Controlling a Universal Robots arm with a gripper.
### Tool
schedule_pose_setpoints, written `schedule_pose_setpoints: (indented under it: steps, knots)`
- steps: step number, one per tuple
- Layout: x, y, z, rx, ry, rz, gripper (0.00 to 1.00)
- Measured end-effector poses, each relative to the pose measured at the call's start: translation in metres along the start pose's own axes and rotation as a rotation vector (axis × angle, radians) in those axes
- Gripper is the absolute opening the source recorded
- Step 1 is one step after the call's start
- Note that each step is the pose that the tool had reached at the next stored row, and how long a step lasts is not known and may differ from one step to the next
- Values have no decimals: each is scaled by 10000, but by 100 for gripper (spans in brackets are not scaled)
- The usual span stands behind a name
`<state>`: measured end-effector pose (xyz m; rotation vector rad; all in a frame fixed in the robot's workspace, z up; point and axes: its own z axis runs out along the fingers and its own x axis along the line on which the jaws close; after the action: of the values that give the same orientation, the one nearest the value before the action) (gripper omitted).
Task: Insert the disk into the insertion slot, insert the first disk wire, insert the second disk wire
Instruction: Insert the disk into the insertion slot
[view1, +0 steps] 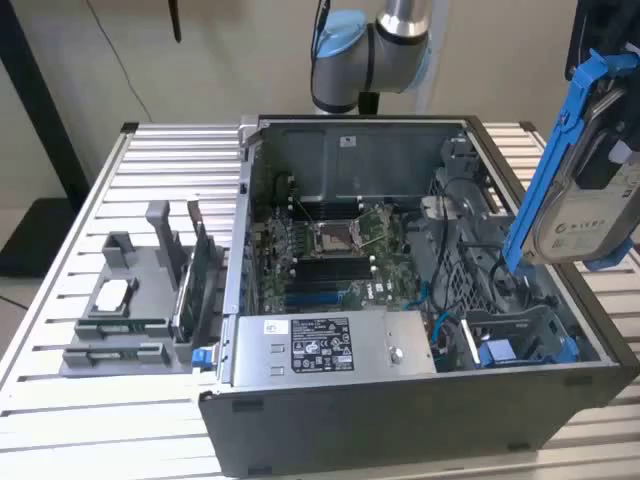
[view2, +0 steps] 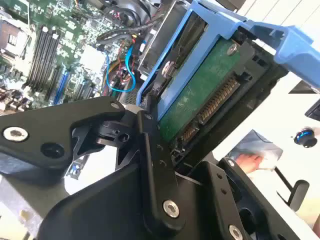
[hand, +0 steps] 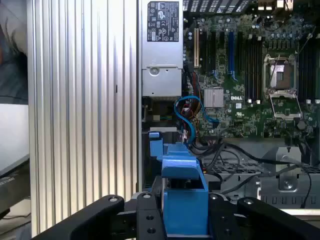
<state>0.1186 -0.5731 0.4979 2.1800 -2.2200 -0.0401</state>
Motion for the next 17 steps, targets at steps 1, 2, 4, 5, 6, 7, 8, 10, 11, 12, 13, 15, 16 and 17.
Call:
schedule_pose_setpoints:
  steps: [1, 2, 4, 5, 6, 7, 8, 10, 11, 12, 13, 15, 16, 17]
  knots:
    - [0, 0, 0, 0, 0, 0, 33]
    - [0, 0, 0, 0, 0, 0, 33]
    - [0, 0, 0, 0, 0, 0, 33]
    - [0, 0, 0, 0, 0, 0, 33]
    - [0, 0, 0, 0, 0, 0, 33]
    - [0, 0, 0, 0, 1, 0, 33]
    - [0, 0, 0, 0, 0, 0, 33]
    - [0, 0, 0, 0, 0, 0, 33]
    - [0, 0, 0, 0, 0, 0, 33]
    - [0, 0, 1, 0, 1, 0, 33]
    - [0, 0, 7, 0, -1, 0, 33]
    - [1, 0, 26, -9, -1, 1, 33]
    - [0, -2, 38, -16, 0, 0, 33]
    - [0, -2, 51, -26, 0, 0, 33]
